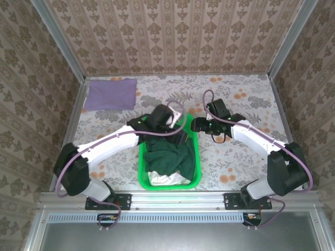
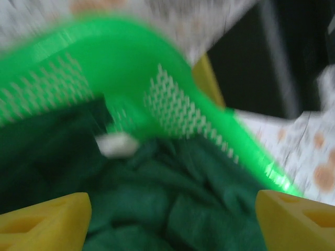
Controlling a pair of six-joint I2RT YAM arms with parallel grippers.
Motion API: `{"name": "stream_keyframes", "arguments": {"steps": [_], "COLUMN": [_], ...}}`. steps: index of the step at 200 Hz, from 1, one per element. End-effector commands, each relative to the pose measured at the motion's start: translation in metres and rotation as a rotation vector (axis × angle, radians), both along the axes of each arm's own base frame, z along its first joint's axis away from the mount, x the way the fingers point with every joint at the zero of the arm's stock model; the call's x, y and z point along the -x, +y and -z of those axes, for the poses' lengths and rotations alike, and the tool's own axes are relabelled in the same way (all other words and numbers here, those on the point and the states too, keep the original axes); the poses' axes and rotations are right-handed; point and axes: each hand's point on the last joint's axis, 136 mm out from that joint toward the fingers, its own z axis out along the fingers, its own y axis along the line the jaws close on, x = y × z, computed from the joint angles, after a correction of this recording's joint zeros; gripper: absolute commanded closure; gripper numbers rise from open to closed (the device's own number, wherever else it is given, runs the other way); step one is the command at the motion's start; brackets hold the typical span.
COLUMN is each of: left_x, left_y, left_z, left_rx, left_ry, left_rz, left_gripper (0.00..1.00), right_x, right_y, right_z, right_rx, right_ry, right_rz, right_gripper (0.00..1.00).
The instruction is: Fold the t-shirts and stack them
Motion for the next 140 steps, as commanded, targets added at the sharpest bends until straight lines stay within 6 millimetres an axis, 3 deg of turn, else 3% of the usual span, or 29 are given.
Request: {"name": "stream_keyframes", "arguments": {"steps": [1,26,50,70,97,140], "left_x": [0.023,0.037,0.041,0.043,0.042,0.040], "left_y": [0.014,-0.003,-0.014,-0.022,-0.029,-0.032], "left_z": [0.024,0.035,0.039,0.029,-0.004,-0.083], "left_rx": [-0.158,-0.180,-0.200,-0.157,-0.076,0.110], "left_ry": [0.084,0.158,0.168,0.155,0.090,-0.065], "left_rz": [0.060,0.141,0.182,0.197,0.203,0.203], "left_gripper": [0.24,0.33,0.59,0.77,1.00,1.00], "right_x": [0.012,0.017,0.022,0.026,0.029,0.030], "right_y": [-0.007,-0.009,-0.009,-0.004,0.004,0.012], "right_z": [0.005,0.006,0.005,0.005,0.007,0.013], "right_rx": [0.045,0.047,0.023,-0.003,-0.015,-0.018], "right_ry": [0.060,0.070,0.067,0.073,0.087,0.109], "right_rz": [-0.008,0.010,0.019,0.005,-0.021,-0.046], "right_gripper": [0.29,0.30,0.33,0.35,0.39,0.43]}}
